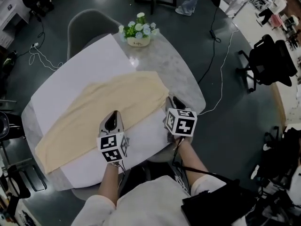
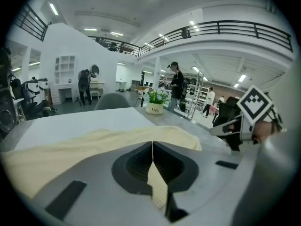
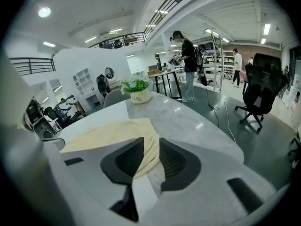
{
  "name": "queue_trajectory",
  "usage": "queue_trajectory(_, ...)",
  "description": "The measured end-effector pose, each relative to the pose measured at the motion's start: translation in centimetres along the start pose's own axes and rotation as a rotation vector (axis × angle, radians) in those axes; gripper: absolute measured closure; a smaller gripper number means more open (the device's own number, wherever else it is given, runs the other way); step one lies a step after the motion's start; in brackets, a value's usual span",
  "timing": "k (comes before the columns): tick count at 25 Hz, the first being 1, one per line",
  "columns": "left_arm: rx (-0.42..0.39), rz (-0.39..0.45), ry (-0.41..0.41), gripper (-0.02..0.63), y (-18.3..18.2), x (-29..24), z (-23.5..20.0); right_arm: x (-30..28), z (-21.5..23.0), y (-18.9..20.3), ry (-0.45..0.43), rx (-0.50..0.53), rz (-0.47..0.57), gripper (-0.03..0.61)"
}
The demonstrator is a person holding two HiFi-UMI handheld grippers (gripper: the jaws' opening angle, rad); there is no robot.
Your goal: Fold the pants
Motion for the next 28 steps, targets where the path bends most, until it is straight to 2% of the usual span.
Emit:
queue_trajectory(7,0.028,-0.012,-0.065,0.604,1.0,-1.2,-2.0,-4.5,0.0,1.3,0.013,-0.013,-0.087,0.479)
queue_trajectory(16,0.053,-0.021,-0.087,0.604,2.6,-2.2,-3.2,-8.7,-0.4,3.1,0.060,-0.001,-0.177,0.459)
queue_trajectory(19,0.064,-0.023,-0.099,0.604,3.0,-2.2,-3.6,-9.2,-0.4,3.4,0.057,-0.033,-0.190,0.465)
queue_trajectory(24,0.097,-0.010,-0.120,0.604,3.2,-1.4,-4.3,-9.4,-0.3,3.4,0.035,-0.042,-0.192,0.497)
queue_trajectory(25,0.101,-0.007,-0.125,0.604,3.2,-1.2,-4.4,-9.4,-0.4,3.4,0.031,-0.040,-0.191,0.528)
queue_trajectory(28,0.107,0.000,-0.135,0.604,3.5,-0.5,-4.4,-9.3,-0.8,3.3,0.039,-0.017,-0.176,0.551)
Point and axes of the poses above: the fingertips, and each gripper's own axes: x backward along the fingers, z to its right, y out of its underside, the point moved 6 cm from there along x, backward along the fingers, and after that the axes turned 13 degrees about y, right-handed, at the moved point
